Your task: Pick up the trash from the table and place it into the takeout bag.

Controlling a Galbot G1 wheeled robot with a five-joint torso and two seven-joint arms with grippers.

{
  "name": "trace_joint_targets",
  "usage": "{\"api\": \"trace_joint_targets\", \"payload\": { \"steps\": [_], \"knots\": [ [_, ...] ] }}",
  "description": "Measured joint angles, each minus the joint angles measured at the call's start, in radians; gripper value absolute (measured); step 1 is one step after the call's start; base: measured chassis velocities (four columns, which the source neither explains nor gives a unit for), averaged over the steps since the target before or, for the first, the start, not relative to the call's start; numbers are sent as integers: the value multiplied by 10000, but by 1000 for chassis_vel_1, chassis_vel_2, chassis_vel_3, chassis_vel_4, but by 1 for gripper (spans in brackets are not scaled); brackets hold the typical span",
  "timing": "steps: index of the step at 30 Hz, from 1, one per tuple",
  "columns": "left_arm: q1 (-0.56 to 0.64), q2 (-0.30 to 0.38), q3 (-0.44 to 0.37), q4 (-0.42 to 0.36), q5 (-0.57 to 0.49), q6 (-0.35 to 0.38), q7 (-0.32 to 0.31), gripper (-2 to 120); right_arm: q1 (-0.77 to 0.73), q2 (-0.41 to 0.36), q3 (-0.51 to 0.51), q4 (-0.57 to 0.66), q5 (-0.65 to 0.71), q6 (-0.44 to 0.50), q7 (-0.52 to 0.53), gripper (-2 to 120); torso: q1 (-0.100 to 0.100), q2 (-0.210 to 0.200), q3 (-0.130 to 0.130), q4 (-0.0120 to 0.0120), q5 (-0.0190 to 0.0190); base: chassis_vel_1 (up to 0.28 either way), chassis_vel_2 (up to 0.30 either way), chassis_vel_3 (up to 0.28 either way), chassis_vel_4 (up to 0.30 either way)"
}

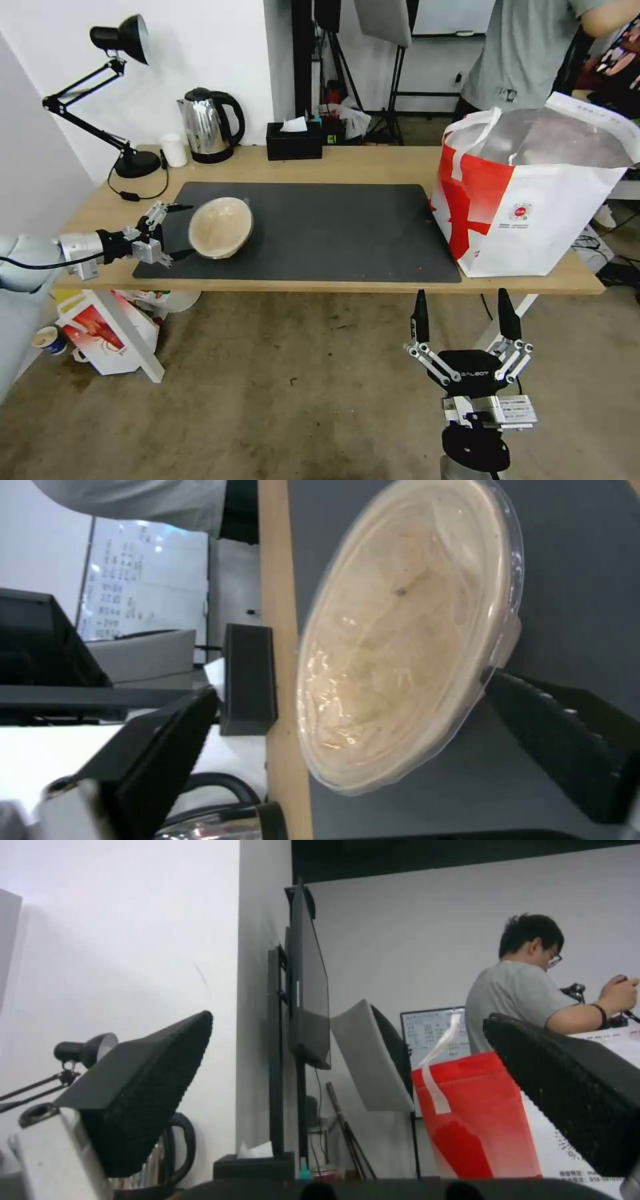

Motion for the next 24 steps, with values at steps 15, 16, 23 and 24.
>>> {"api": "trace_joint_targets", "payload": {
  "steps": [15,16,23,24],
  "knots": [
    [-269,-207,171,25,36,92,248,41,0,0,0,0,0,0,0,100,-2,0,-1,0,-1,0,0,0,0],
    [-264,-226,173,25,51,94,252,34,0,0,0,0,0,0,0,100,-2,0,0,0,-1,0,0,0,0],
    [-281,-273,170,-29,68,97,256,11,0,0,0,0,0,0,0,100,-2,0,-1,-1,-1,0,0,0,0],
    [-285,-274,160,-46,57,96,256,7,0,0,0,0,0,0,0,100,-2,0,0,-1,-1,0,0,0,0]
  ]
}}
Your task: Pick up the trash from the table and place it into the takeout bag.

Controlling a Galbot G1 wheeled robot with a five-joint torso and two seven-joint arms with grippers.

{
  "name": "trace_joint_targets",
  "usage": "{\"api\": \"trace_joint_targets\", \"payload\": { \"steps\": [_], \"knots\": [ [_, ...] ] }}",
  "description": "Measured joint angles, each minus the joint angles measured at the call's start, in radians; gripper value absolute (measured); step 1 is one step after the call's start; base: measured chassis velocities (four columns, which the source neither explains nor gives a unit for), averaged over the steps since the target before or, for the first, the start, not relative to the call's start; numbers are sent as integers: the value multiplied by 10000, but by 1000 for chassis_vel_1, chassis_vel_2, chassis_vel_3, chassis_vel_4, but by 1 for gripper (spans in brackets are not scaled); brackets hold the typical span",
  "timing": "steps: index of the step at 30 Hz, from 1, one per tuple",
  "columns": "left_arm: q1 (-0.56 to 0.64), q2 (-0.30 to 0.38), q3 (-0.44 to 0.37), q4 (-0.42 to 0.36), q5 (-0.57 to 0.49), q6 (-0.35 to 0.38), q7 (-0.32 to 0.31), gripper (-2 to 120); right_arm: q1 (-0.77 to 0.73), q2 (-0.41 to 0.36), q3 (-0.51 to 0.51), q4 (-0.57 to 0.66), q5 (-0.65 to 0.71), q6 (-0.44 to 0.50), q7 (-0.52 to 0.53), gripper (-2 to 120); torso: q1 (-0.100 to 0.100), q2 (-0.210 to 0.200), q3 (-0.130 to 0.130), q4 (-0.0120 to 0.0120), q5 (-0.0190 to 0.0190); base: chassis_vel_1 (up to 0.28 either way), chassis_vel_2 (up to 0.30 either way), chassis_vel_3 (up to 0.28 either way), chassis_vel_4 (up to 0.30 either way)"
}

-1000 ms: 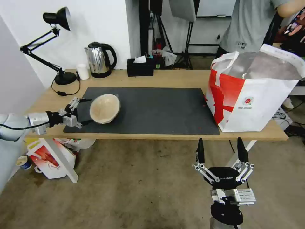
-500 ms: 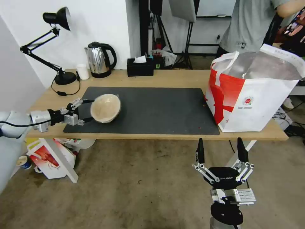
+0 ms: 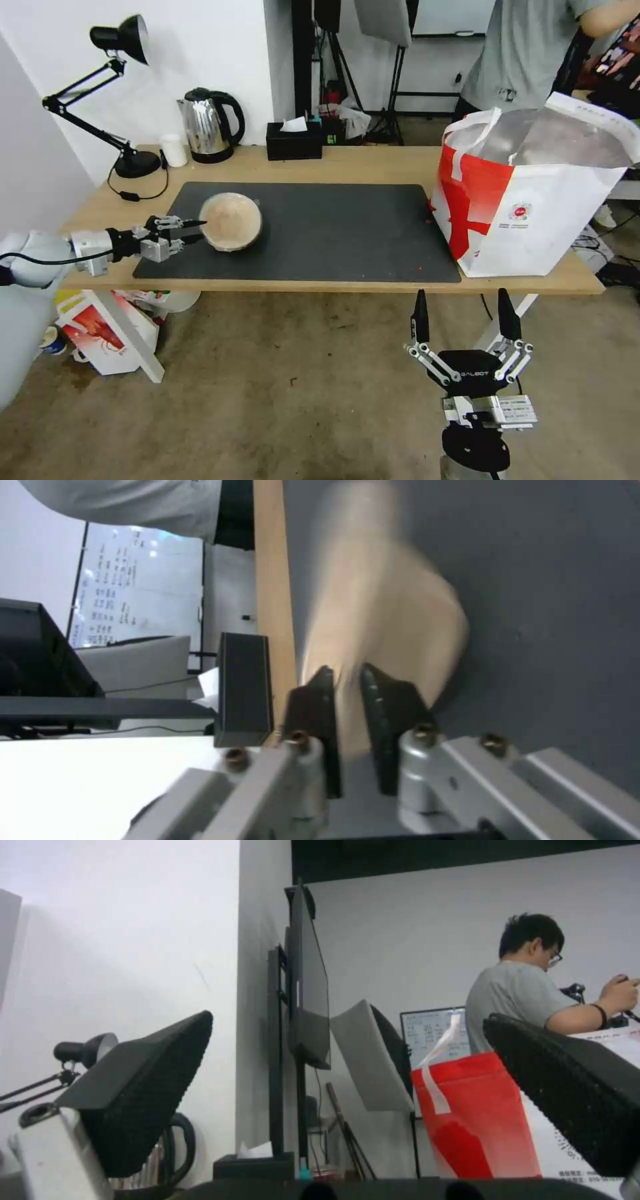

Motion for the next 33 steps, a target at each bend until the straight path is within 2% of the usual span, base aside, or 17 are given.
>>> {"api": "trace_joint_targets", "payload": {
  "steps": [3,22,28,31,33],
  "knots": [
    [-3,-2,-29,-18,-32,-8,0,0,0,0,0,0,0,0,0,100,-1,0,0,0,1,0,0,0,0],
    [161,175,-229,-673,-935,-215,75,0,0,0,0,0,0,0,0,100,2,0,0,1,1,0,0,0,0],
    [-22,609,-75,-1429,-1773,47,104,0,-1,-1,0,0,0,0,0,100,2,0,0,1,1,0,0,0,0],
    [-511,1141,264,-2030,-2723,428,109,0,0,0,-1,0,0,0,0,100,2,0,0,1,1,0,0,0,0],
    [-766,1321,435,-2157,-2991,529,111,0,0,0,0,0,0,0,0,100,2,0,0,1,2,0,0,0,0]
  ]
}}
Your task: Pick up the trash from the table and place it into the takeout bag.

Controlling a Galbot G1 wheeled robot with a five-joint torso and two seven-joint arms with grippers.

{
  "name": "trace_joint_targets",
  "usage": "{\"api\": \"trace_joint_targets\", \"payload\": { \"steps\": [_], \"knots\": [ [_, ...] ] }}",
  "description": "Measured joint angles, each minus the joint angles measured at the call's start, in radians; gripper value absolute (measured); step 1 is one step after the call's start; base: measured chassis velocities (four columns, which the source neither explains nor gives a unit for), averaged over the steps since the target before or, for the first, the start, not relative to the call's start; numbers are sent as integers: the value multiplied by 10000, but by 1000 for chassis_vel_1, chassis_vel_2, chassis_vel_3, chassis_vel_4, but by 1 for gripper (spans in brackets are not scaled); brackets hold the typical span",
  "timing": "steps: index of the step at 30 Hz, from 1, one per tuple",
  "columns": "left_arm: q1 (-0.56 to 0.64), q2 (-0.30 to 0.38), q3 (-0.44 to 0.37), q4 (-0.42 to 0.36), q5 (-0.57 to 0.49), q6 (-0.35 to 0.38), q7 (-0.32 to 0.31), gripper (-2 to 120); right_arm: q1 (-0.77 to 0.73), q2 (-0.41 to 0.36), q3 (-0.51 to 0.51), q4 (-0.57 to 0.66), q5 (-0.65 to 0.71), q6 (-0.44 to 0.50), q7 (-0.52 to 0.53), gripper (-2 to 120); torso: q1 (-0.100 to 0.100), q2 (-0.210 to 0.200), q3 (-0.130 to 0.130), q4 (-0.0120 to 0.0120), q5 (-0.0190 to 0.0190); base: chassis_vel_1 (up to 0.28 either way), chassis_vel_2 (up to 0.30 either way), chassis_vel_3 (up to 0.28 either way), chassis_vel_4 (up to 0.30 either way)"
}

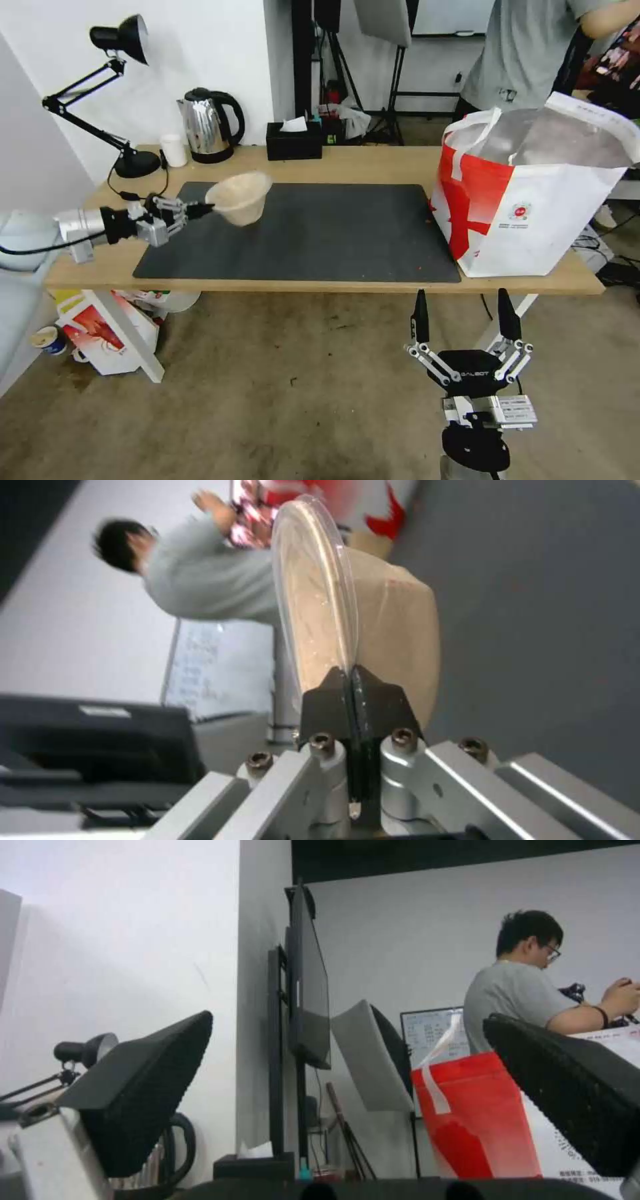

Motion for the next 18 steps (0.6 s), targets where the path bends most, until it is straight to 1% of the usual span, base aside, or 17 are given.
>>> {"api": "trace_joint_targets", "payload": {
  "steps": [3,4,6,8,9,10,13,14,18],
  "knots": [
    [-891,502,761,-160,-716,273,34,0,-1,0,-1,0,0,0,0,100,0,4,0,-1,1,0,0,0,0],
    [-891,502,761,-160,-716,273,34,0,-1,0,-1,0,0,0,0,100,0,4,0,-1,1,0,0,0,0],
    [-1417,685,1256,-150,-1039,374,56,0,-1,0,0,0,0,0,0,100,0,3,0,1,0,0,0,0,0],
    [-2363,835,2099,-71,-1511,588,77,0,-1,0,0,0,0,0,0,100,0,3,0,-1,0,0,0,0,0],
    [-2363,835,2099,-71,-1511,588,77,0,-1,0,0,0,0,0,0,100,0,3,0,-1,0,0,0,0,0],
    [-2592,839,2304,-46,-1594,639,78,0,0,0,0,0,0,0,0,100,0,3,0,0,2,0,0,0,0],
    [-4013,658,3602,382,-2052,898,66,0,0,0,2,0,0,0,0,100,0,3,0,1,0,0,0,0,0],
    [-4013,658,3602,382,-2052,898,66,0,0,0,2,0,0,0,0,100,0,3,0,1,0,0,0,0,0],
    [-5797,3,5387,1225,-2316,1043,57,0,0,0,1,0,1,0,0,100,1,1,1,-2,-1,0,0,0,0]
  ]
}}
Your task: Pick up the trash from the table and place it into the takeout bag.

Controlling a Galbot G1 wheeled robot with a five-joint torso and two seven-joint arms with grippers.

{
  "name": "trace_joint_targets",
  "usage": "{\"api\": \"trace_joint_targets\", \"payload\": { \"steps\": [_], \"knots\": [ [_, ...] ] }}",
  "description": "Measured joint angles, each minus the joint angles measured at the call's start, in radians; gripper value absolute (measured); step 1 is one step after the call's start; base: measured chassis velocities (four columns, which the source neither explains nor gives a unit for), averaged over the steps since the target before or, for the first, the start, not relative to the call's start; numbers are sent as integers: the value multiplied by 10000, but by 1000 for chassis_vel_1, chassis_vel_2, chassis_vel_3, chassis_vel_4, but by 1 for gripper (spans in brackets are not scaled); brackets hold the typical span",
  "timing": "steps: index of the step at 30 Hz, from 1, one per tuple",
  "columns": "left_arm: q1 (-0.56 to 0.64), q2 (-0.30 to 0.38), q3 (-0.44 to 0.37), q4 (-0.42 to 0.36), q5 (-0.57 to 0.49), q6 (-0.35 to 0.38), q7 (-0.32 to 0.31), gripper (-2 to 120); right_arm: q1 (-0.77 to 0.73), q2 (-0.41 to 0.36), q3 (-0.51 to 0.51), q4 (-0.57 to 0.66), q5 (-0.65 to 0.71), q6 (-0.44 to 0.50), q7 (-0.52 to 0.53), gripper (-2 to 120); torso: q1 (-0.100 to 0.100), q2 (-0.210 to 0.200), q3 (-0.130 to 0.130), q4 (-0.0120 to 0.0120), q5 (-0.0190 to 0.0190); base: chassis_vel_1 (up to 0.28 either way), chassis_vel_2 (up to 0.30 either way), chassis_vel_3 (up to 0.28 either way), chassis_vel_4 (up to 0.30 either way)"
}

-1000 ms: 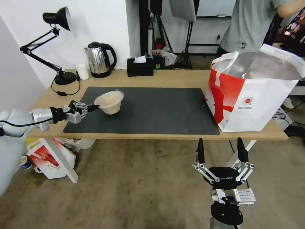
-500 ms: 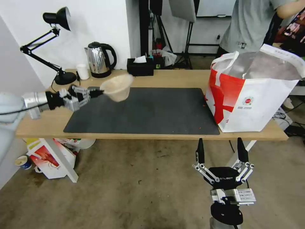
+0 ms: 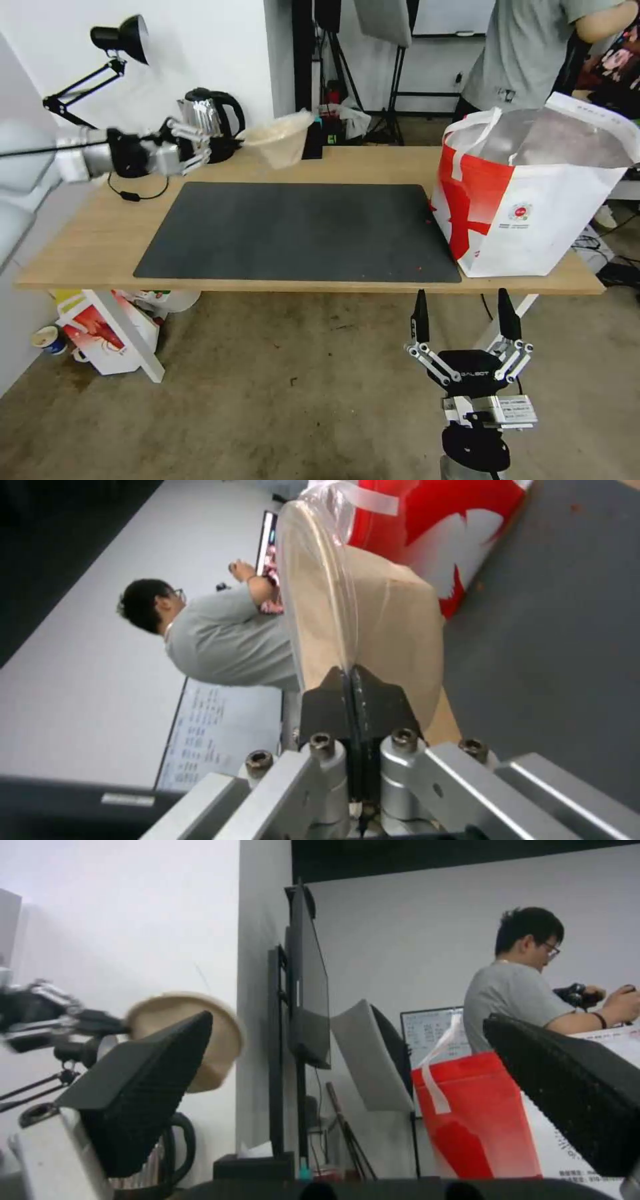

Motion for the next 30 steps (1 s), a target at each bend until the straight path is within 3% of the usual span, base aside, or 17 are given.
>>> {"api": "trace_joint_targets", "payload": {
  "steps": [1,4,13,24,30],
  "knots": [
    [0,0,0,0,0,0,0,0,0,0,0,0,0,0,0,100,0,0,0,0,0,0,0,0,0],
    [-1381,-708,1064,670,-53,65,-9,0,0,0,1,0,-1,0,0,100,0,0,0,-3,4,0,0,0,0],
    [-2948,-2030,2293,1740,177,131,-12,0,0,0,-1,0,0,0,0,100,0,0,-1,2,3,0,0,0,0],
    [-4003,-3497,3217,2560,369,276,-26,0,0,0,0,0,0,0,0,100,1,-1,0,2,4,0,0,0,0],
    [-4298,-3871,3392,2745,462,301,-32,0,0,0,-1,0,0,0,0,100,0,-1,-1,1,5,0,0,0,0]
  ]
}}
